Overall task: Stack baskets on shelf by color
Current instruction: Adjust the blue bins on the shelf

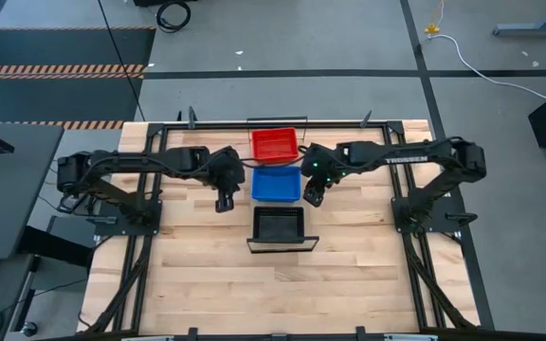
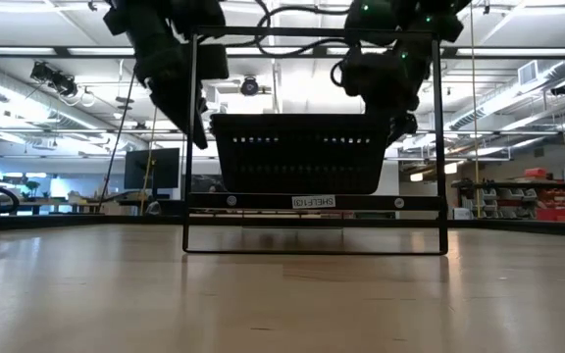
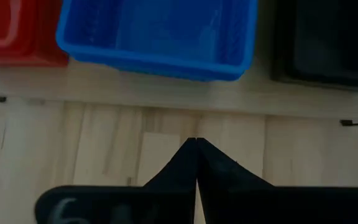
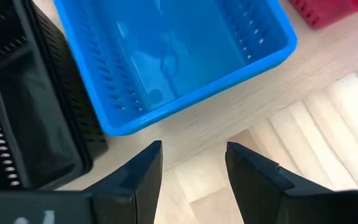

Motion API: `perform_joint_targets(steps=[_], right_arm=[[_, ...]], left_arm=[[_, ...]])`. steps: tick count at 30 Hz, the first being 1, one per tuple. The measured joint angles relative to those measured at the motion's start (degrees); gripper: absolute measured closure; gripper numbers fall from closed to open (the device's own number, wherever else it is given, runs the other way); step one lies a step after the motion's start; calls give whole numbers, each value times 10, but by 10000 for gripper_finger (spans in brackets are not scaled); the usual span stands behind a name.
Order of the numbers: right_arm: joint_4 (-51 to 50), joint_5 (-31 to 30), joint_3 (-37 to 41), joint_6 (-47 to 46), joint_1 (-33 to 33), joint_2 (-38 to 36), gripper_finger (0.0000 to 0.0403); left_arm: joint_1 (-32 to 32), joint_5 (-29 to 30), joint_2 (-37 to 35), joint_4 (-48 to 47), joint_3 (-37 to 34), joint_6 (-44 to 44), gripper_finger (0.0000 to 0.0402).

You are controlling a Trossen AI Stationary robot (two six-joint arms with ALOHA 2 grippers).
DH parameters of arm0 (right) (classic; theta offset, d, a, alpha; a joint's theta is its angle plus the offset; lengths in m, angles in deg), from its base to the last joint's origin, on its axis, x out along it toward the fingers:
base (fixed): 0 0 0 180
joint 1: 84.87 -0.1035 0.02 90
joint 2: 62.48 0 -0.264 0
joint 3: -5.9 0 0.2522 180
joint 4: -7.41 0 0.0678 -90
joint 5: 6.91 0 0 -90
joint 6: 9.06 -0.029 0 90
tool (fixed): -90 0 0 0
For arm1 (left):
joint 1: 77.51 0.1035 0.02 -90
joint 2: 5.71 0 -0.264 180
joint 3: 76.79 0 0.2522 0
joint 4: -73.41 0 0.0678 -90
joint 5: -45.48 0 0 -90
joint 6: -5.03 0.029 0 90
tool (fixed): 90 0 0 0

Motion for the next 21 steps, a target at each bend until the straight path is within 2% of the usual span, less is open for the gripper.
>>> perform_joint_targets(steps=[5,11,21], right_arm=[[9,0,0,22,11,21,222],[26,-9,0,5,21,30,222],[30,-15,0,-23,32,34,222]], left_arm=[[0,21,1,33,-18,-5,387],[0,32,32,103,-20,-54,394],[-1,33,73,114,-20,-89,386]])
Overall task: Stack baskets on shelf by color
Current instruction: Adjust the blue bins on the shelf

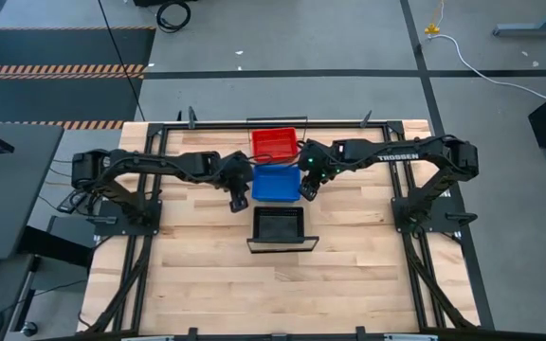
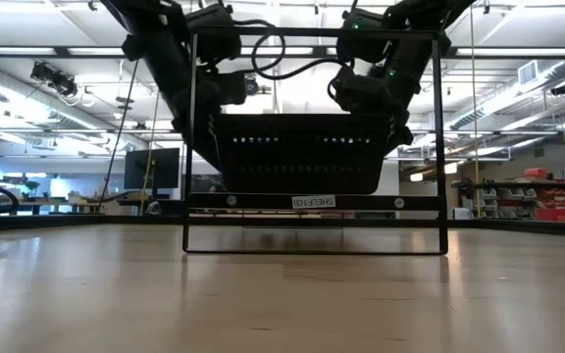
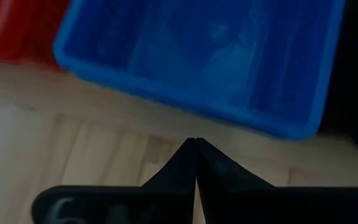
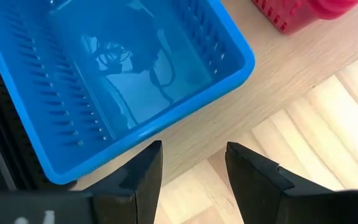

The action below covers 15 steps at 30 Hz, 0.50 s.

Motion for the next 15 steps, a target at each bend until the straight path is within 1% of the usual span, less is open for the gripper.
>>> perform_joint_targets(steps=[8,15], right_arm=[[1,0,0,1,2,0,222],[4,0,0,1,12,0,222]], left_arm=[[0,0,-1,25,15,-17,396],[0,0,-1,22,16,-17,383]])
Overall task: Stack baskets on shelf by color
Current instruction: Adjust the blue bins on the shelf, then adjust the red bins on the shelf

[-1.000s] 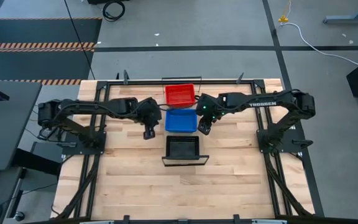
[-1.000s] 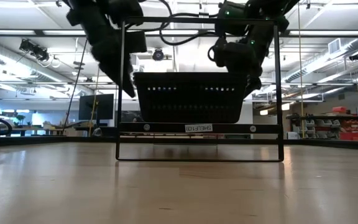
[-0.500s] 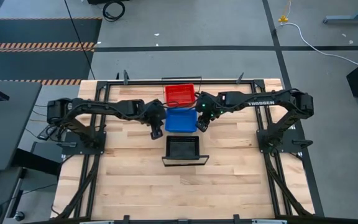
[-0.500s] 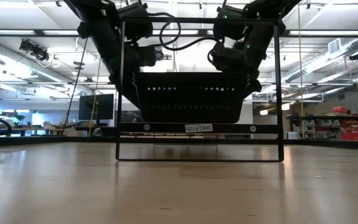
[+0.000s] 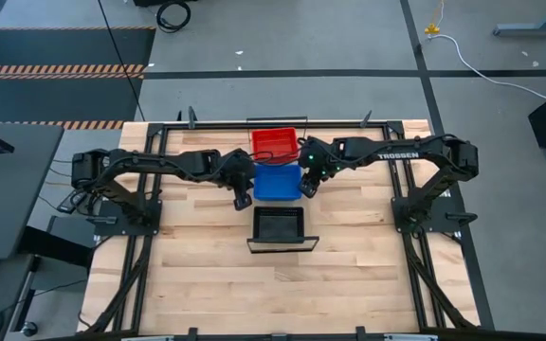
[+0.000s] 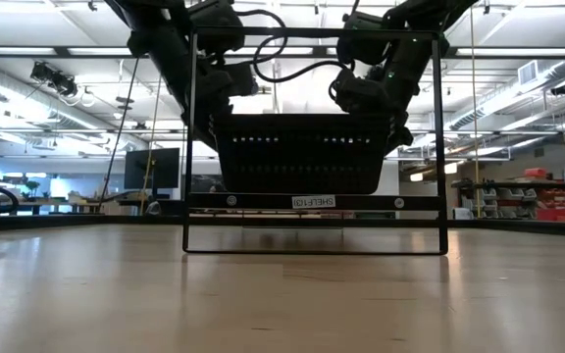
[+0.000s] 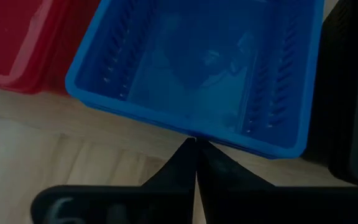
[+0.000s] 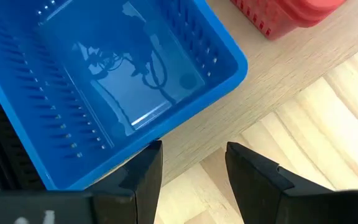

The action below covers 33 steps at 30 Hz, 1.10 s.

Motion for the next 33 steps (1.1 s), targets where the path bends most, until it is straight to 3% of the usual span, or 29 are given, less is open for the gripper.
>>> perform_joint_targets(steps=[9,17,26,33], right_arm=[[1,8,0,4,3,0,222],[-17,14,0,4,3,-2,222],[-59,8,0,4,23,-42,222],[-32,-43,0,4,74,-49,222]], left_arm=[[0,0,0,-23,0,0,395],[5,0,0,-56,1,20,374],[46,0,-24,-100,1,49,392],[106,0,-28,-76,1,80,391]])
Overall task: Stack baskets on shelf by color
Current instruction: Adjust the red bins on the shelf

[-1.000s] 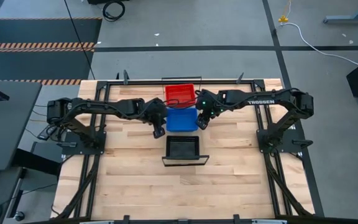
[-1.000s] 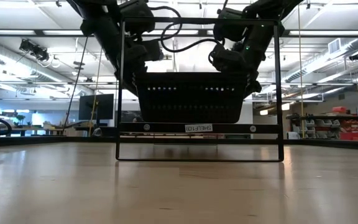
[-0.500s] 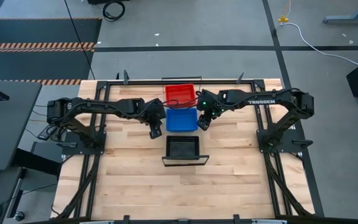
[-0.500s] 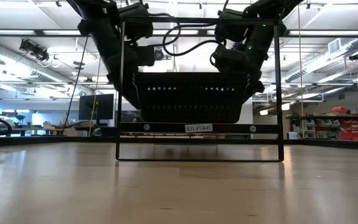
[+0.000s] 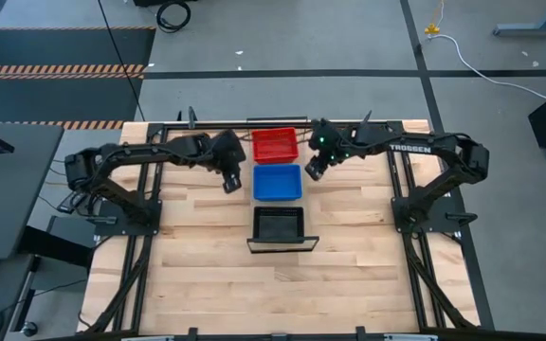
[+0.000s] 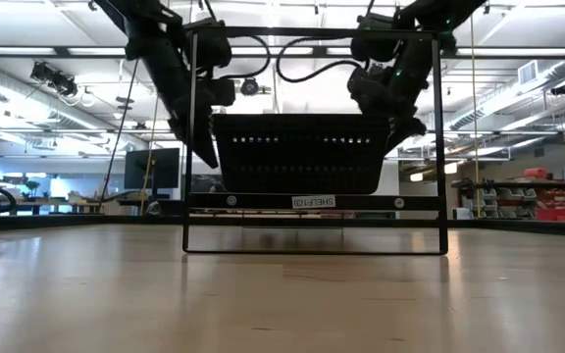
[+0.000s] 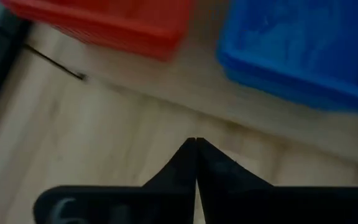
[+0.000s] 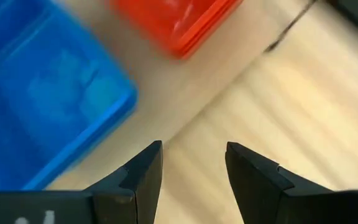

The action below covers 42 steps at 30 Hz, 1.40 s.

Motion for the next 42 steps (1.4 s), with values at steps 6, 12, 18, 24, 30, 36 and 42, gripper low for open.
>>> perform_joint_targets(steps=[6,12,18,24,30,36,42], right_arm=[[70,-13,-1,-2,54,25,222],[104,-8,0,-23,95,45,222],[142,6,0,-37,102,59,222],[151,28,0,-52,96,76,222],[160,24,0,-70,95,79,222],[177,27,0,-82,91,82,222],[177,33,0,-96,90,82,222]], left_arm=[[59,0,8,65,0,2,385],[88,-1,22,99,0,-1,396],[90,-30,52,121,0,-4,382],[86,-34,71,120,-1,1,389],[87,-34,73,150,0,4,395],[87,-50,73,174,0,-7,381],[87,-51,79,175,0,-8,389]])
